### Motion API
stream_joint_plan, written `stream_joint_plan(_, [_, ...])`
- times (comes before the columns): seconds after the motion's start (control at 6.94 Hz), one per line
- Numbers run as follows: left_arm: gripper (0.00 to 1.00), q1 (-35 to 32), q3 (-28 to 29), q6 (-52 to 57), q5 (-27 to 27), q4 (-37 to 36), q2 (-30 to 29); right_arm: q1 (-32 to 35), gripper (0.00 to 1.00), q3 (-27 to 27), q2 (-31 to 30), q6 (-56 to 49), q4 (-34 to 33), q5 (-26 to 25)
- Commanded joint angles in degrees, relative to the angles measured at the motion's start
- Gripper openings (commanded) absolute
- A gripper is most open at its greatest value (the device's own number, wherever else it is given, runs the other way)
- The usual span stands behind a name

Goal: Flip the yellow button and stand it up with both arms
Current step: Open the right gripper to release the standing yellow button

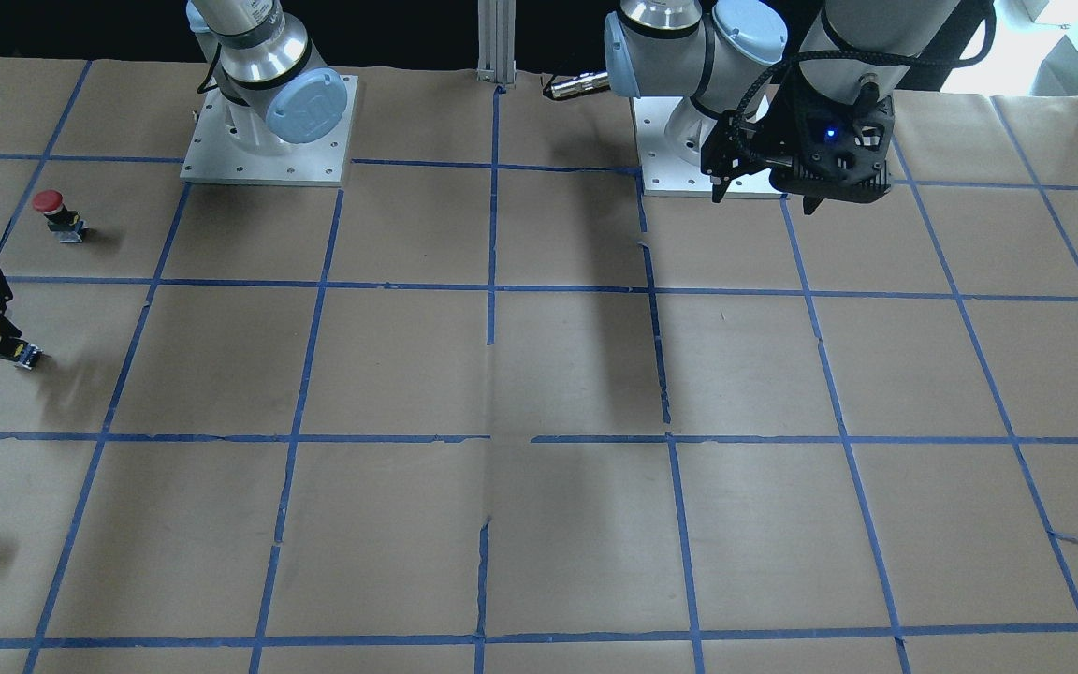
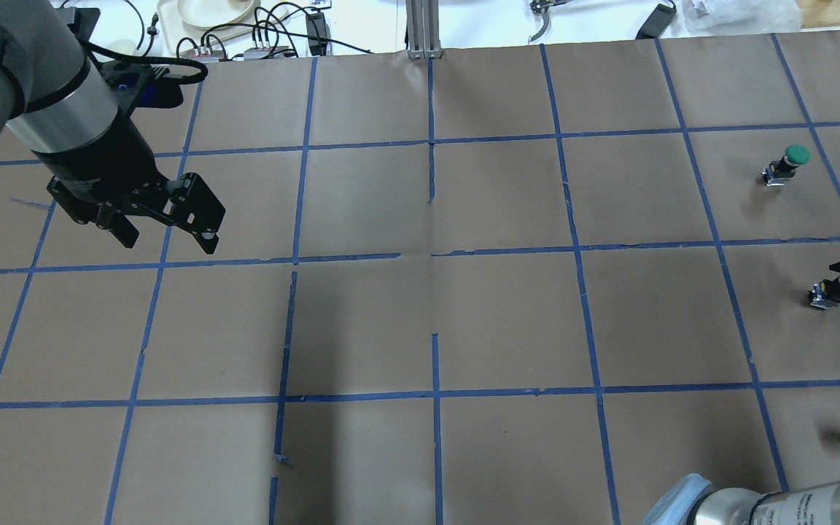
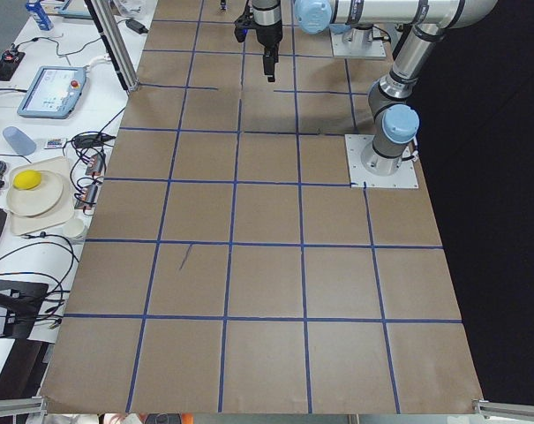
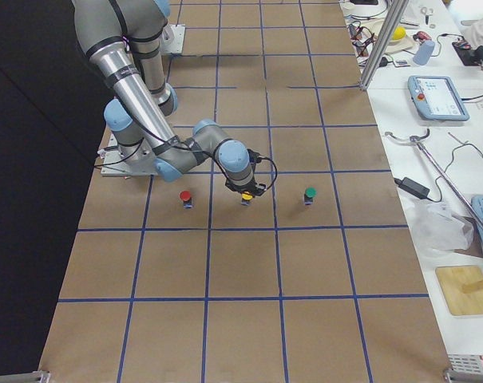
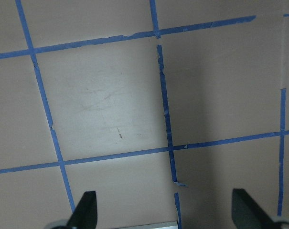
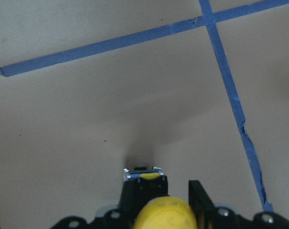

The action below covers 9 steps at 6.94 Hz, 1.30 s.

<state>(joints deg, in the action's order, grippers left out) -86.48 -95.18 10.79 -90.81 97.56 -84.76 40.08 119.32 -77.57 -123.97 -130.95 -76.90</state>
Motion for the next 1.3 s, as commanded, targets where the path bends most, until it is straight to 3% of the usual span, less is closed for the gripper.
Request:
stream_joint_plan(0.0, [1.00, 0.00, -0.09, 0.20, -0.41, 0.09, 0.73, 0.08, 1.00, -0.31, 0.06, 0.83, 0.52, -0.53])
stream_joint_plan(0.43, [1.00, 0.00, 0.08, -0.50, 0.63, 0.27, 1.17, 2.18, 1.00, -2.75, -7.39, 16.76, 7.07, -1.14])
stream_joint_plan(0.72, [1.00, -0.09, 0.00, -0.50, 0.29, 0.18, 1.61, 9.62, 1.00, -14.14, -8.04, 30.91, 20.59, -6.04])
stream_joint_plan(1.15, [1.00, -0.09, 0.17, -0.50, 0.37, 0.09, 1.62, 19.83, 1.00, -25.41, -8.47, 56.97, 31.16, -8.44])
